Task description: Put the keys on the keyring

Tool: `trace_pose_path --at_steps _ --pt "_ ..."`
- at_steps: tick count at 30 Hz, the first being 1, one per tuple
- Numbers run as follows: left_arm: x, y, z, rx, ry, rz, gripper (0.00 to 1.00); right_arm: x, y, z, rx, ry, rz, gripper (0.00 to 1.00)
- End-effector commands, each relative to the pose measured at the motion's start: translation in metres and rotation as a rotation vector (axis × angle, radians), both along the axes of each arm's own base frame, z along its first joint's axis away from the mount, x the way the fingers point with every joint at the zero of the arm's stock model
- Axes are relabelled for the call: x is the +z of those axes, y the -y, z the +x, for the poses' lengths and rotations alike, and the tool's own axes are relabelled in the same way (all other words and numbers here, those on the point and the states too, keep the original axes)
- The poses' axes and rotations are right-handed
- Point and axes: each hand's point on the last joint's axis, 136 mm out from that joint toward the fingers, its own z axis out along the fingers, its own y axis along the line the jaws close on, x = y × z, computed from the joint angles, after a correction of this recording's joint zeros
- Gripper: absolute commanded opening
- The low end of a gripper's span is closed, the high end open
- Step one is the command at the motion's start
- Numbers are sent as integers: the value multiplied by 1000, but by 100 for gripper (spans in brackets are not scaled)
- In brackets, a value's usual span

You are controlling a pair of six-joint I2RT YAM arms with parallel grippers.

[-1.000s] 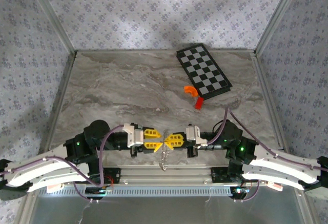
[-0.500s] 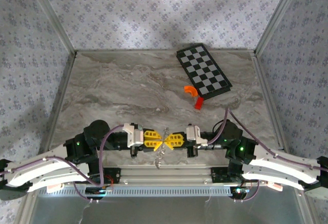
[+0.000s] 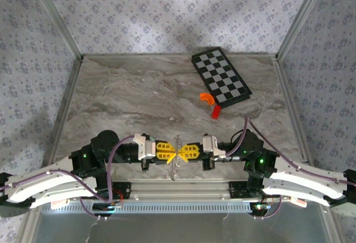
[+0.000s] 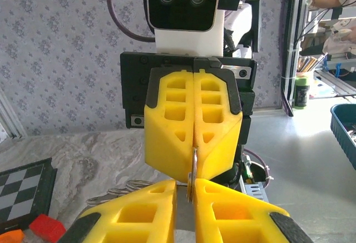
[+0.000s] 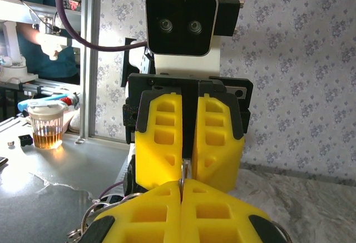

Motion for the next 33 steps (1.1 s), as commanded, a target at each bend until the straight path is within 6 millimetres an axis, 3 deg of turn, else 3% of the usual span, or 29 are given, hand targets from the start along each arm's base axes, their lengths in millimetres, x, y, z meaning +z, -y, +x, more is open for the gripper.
trace_pose_path --at_steps 1,33 --pt "23 -3 -8 -35 13 -86 14 15 6 -5 19 14 61 0" --pt "16 1 -8 -43 0 -72 20 17 9 -7 33 15 98 0"
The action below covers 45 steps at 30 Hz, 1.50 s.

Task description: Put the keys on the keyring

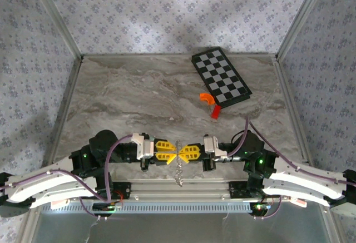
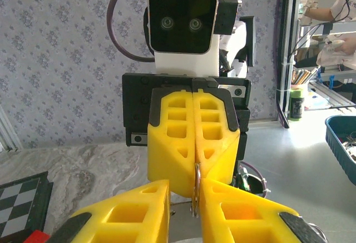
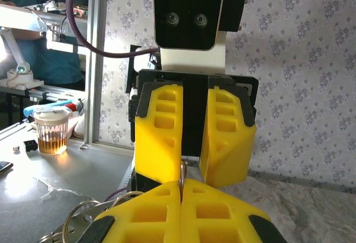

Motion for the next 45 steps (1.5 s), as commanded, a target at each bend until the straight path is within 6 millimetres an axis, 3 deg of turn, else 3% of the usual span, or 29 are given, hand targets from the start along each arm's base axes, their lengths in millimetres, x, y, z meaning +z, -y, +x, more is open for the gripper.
trace_pose_path --at_steps 1,9,28,45 --pt "6 1 -5 -25 3 -29 19 15 7 -4 15 17 71 0" --pt "8 1 -6 -31 3 -35 13 13 7 -4 14 12 68 0" --pt "9 2 -8 -45 9 -22 16 19 9 -6 22 27 87 0" --pt "13 0 -11 -57 11 -49 5 16 10 -6 27 23 87 0"
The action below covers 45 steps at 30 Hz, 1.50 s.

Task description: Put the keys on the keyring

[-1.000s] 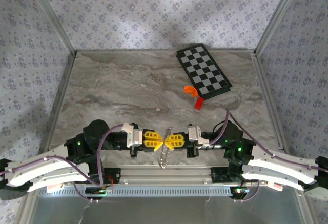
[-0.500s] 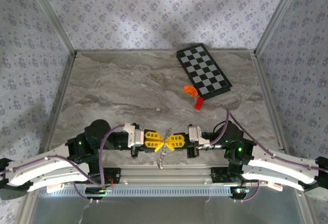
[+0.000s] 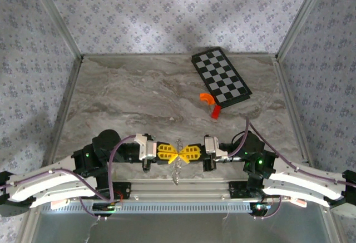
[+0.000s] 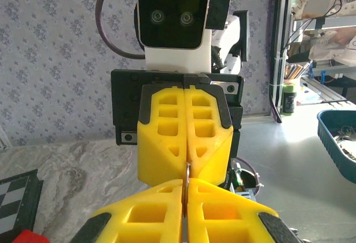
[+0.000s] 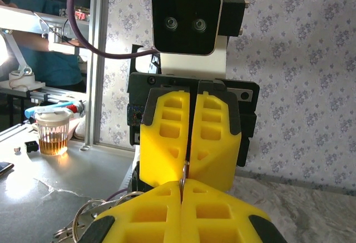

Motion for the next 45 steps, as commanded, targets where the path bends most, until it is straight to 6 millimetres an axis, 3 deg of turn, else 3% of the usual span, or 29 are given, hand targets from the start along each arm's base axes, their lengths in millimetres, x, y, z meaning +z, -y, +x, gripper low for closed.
trace_pose_path --at_steps 1,4,11,18,27,36,45 --pt "19 -5 -7 -29 14 -70 4 19 9 -6 19 20 77 0" --pt "17 -4 -7 -24 16 -63 0 18 9 -3 2 17 75 2" --pt "14 -9 4 48 17 -61 0 13 13 8 -70 -22 62 43" --pt "2 -14 20 144 2 -30 0 4 26 23 -171 -112 -34 63" --pt "-19 -23 51 336 -94 44 0 -18 39 62 -348 -351 -279 73" --pt "-42 -39 53 380 -157 70 0 -66 40 128 -478 -650 -457 77" --pt "-43 -62 45 379 -174 55 0 -101 23 149 -399 -584 -588 75"
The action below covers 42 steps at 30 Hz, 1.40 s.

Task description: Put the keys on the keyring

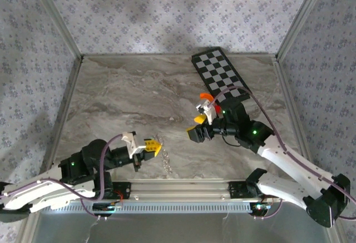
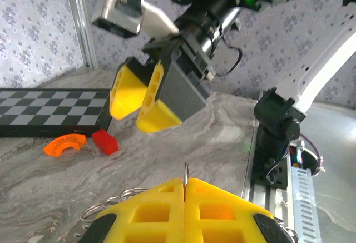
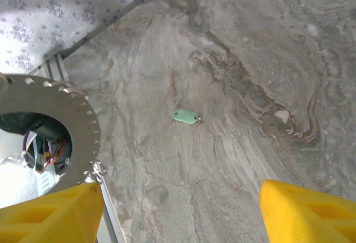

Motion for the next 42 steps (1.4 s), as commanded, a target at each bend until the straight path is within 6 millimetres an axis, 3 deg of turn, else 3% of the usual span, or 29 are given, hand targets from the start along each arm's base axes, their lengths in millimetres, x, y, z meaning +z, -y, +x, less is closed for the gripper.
trace_pose_path --at_steps 1,10,20,24,30,33,37,42 --pt "10 -10 -1 15 -11 -42 0 7 -12 2 99 38 -1 75" --pt "9 -25 -12 -17 -18 -57 0 -49 -49 36 181 -10 -91 72" --pt "18 -24 -20 -61 -29 -87 0 -102 -88 41 360 -16 -79 67" --pt "22 -28 -23 -73 -31 -111 0 -123 -104 51 392 -31 -90 66" --pt "34 -38 -27 -75 -22 -155 0 -142 -120 66 387 -42 -130 71" --pt "39 -44 -27 -69 -13 -180 0 -151 -127 70 385 -55 -142 80" --pt "41 -49 -28 -65 -11 -202 0 -168 -134 69 389 -79 -186 81" --pt "43 -54 -29 -59 -10 -213 0 -172 -147 70 407 -77 -189 77"
